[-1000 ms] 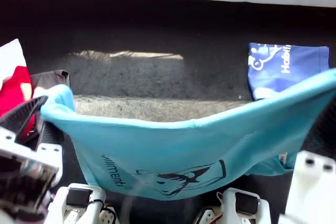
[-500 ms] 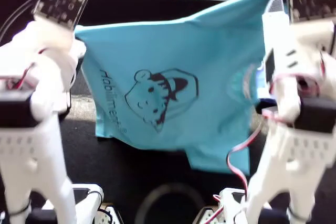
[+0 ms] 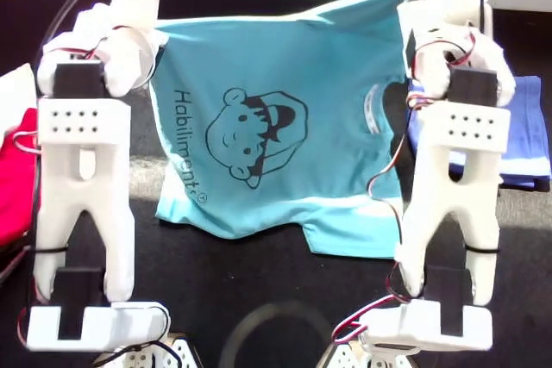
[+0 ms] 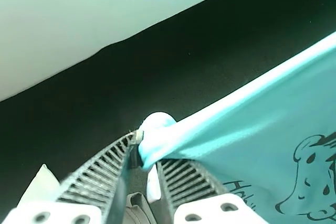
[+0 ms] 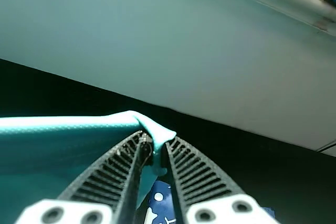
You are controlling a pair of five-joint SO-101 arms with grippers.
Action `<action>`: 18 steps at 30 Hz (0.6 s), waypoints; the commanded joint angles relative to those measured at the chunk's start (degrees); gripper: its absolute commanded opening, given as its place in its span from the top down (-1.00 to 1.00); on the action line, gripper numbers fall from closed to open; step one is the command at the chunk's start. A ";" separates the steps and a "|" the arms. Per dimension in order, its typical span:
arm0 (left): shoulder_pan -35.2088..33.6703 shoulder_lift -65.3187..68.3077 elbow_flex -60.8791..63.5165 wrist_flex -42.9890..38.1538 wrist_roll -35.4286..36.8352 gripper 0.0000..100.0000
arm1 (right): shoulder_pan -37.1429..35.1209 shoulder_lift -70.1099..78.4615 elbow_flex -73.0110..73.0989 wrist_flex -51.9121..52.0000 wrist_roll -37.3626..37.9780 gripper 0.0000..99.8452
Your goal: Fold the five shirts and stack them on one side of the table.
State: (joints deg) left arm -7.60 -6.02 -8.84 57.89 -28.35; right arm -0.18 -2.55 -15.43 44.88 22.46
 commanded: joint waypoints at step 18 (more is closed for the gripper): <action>3.74 0.13 -21.58 34.99 5.89 0.98 | -0.22 -16.22 -0.31 21.85 0.18 0.99</action>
State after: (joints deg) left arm -5.32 -5.41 -25.27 87.25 -24.75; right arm -0.97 -13.27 -15.34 63.16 22.46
